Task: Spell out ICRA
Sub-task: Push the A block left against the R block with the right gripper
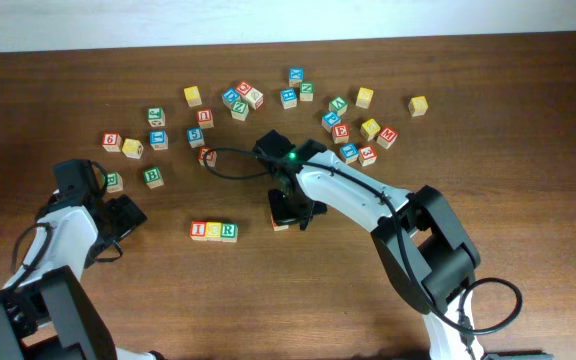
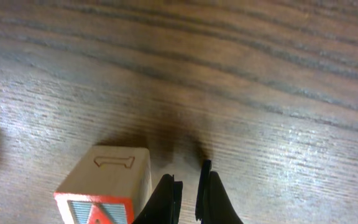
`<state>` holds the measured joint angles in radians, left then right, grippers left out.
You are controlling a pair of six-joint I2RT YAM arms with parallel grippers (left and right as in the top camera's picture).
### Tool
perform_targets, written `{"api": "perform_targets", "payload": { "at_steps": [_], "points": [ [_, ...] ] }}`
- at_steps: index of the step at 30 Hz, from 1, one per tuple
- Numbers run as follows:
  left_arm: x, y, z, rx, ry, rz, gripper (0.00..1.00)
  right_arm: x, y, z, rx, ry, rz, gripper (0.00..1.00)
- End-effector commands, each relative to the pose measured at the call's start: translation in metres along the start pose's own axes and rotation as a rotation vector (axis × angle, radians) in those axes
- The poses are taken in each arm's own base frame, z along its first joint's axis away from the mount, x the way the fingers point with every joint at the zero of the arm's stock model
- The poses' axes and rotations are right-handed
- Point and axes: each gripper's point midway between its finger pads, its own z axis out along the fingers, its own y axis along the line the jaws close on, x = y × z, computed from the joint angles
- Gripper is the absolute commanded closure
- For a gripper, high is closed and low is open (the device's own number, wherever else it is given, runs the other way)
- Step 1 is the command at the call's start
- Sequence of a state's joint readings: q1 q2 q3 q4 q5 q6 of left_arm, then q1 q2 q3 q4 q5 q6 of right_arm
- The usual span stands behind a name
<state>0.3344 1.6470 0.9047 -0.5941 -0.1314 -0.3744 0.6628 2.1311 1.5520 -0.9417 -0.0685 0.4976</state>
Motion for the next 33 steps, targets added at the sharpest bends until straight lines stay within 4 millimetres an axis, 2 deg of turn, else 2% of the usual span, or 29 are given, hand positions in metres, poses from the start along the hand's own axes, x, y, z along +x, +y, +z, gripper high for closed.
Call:
{"api": "perform_targets", "payload": {
  "at_steps": [1, 3, 6, 11, 18, 28, 33],
  "points": [
    [0.0, 0.003, -0.001, -0.007, -0.005, -0.007, 0.01, 0.002, 0.009, 0.001, -0.057, 0.015, -0.032, 0.96],
    [0.0, 0.003, -0.001, -0.007, -0.005, -0.007, 0.0, 0.008, 0.023, 0.0, -0.134, 0.051, -0.041, 0.96],
    [0.0, 0.003, -0.001, -0.007, -0.005, -0.007, 0.01, 0.012, 0.029, -0.001, -0.173, 0.072, -0.042, 0.96],
    [0.0, 0.003, -0.001, -0.007, -0.005, -0.007, 0.01, 0.017, 0.039, -0.001, -0.18, 0.076, -0.066, 0.96],
    [0.0, 0.003, -0.001, -0.007, -0.005, -0.007, 0.01, 0.022, 0.062, 0.0, -0.198, 0.045, -0.117, 0.96],
    [0.0, 0.003, -0.001, -0.007, -0.005, -0.007, 0.01, 0.022, 0.063, 0.0, -0.195, 0.051, -0.05, 0.96],
    [0.0, 0.003, -0.001, -0.007, -0.005, -0.007, 0.01, 0.013, 0.059, 0.001, -0.165, 0.008, -0.052, 0.96]
  ]
}}
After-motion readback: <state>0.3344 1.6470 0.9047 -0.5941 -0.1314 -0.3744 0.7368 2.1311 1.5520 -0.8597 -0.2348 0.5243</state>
